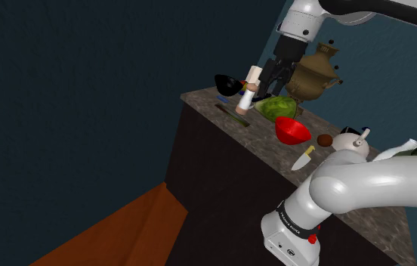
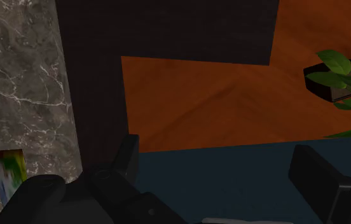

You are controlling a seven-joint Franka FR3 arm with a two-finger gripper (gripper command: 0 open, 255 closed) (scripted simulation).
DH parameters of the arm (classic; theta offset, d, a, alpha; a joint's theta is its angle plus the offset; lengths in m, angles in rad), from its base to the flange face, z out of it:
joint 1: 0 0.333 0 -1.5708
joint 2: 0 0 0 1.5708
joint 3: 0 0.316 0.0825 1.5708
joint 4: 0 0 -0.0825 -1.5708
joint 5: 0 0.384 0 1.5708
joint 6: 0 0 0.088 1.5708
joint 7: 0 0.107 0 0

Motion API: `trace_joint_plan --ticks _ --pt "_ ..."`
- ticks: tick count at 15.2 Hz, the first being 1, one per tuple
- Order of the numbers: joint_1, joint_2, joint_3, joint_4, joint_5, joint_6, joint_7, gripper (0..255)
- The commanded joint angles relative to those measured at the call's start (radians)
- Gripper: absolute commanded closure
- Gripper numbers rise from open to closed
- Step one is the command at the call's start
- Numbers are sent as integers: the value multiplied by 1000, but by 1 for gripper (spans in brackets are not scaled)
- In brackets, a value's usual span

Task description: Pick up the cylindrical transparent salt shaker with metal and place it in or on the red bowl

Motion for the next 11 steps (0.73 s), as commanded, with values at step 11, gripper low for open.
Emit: trace_joint_plan --ticks 11 --pt "-59 215 -195 75 -96 150 -224 0"
